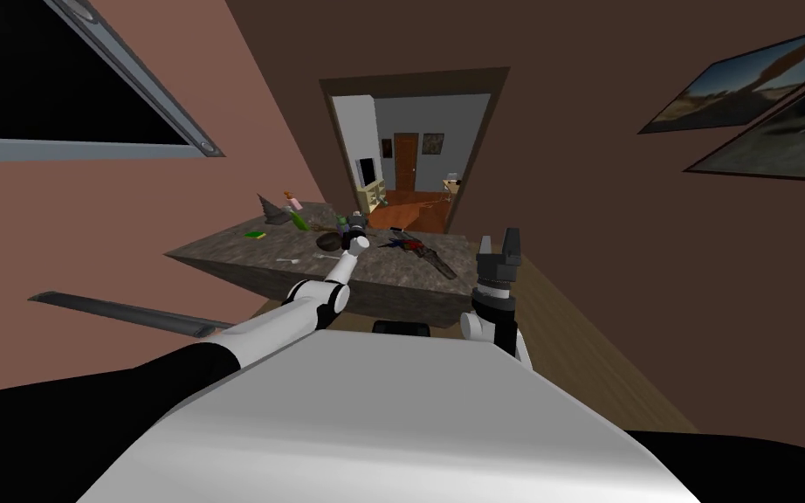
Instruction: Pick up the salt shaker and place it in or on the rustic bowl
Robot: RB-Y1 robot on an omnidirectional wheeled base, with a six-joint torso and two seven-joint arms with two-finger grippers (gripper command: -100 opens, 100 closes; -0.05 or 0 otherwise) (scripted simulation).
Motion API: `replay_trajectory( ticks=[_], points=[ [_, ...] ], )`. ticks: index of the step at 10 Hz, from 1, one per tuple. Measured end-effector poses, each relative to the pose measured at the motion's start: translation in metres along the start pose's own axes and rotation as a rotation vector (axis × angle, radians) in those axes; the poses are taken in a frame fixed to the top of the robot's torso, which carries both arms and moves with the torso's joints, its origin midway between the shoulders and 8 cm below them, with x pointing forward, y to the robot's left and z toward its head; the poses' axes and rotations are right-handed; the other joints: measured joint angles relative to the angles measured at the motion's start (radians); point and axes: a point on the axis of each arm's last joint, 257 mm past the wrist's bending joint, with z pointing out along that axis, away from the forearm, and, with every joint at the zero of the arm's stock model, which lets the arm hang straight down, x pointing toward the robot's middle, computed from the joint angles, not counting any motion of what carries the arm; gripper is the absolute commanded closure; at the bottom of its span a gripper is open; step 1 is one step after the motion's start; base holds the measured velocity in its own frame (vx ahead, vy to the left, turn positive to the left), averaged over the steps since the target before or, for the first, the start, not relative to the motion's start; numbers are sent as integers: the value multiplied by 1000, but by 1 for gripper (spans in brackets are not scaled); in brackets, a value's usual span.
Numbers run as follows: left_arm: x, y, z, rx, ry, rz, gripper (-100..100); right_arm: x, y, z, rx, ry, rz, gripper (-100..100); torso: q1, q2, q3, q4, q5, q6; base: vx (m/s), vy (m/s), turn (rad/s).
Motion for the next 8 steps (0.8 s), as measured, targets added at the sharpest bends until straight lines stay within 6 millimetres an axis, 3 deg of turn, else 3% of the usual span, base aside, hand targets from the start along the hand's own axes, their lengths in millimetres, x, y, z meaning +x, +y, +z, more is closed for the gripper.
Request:
replay_trajectory(
  ticks=[5, 8],
  points=[
    [66, 27, 29, -33, 71, -62, 100, 0, 0, 0, 0, 0, 0, 0, 5, 0, 1, 1, 2, -2, -11, 184, 130],
    [83, 31, 38, -44, 77, -73, 100, 0, 0, 0, 0, 0, 0, 0, -1, 2, 0, -1, 1, 0, -20, 116, 58]
  ],
)
